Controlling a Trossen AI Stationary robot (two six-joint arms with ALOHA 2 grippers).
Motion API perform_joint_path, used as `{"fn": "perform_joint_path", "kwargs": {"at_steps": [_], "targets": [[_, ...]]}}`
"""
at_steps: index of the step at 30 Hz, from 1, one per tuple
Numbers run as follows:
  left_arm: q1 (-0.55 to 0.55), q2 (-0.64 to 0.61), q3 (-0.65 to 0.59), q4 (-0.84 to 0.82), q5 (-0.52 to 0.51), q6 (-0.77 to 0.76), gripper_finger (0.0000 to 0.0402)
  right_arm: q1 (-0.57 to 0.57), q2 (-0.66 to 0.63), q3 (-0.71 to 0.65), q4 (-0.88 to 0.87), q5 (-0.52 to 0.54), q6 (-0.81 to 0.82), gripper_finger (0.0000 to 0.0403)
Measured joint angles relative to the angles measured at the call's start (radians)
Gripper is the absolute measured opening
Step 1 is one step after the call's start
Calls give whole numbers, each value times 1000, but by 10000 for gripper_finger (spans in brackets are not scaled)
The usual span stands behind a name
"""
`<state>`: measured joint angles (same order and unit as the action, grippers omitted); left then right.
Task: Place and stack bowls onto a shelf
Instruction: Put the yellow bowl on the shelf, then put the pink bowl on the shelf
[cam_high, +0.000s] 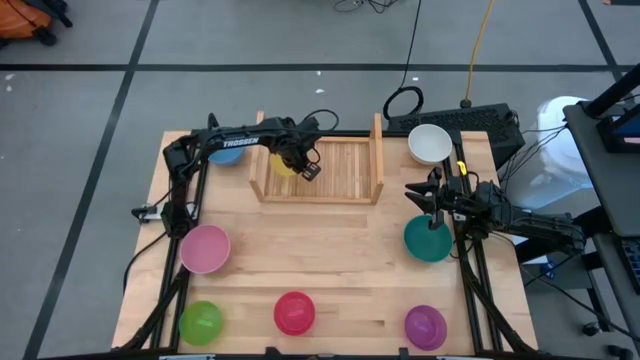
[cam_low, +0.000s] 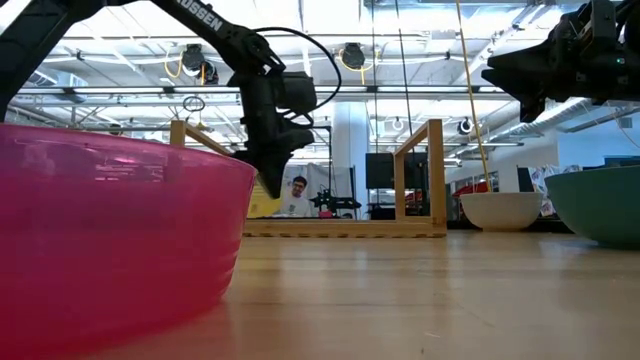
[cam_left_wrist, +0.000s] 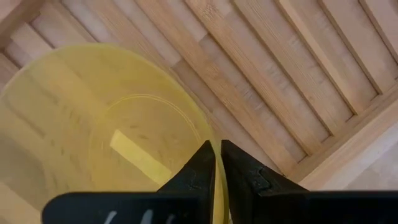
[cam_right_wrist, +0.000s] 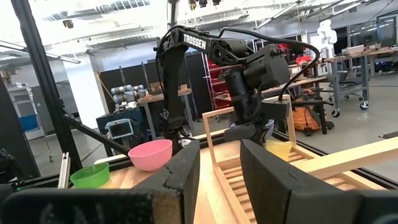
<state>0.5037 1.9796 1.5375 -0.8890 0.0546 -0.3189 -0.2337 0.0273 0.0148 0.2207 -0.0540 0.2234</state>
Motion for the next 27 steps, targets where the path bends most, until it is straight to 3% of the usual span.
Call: {"fn": "perform_joint_path", "kwargs": {"at_steps": [8,16,23,27], "targets": [[0,0,0,0,0,18,36,0,0,0,0,0,0,110],[1,0,-10,2,-10,-32,82,0,0,0,0,0,0,110],[-7,-1,-10,14,-10,10,88,0,0,0,0,0,0,110],[-8,-4,-1,17,86,20,88,0,0,0,0,0,1,110]]}}
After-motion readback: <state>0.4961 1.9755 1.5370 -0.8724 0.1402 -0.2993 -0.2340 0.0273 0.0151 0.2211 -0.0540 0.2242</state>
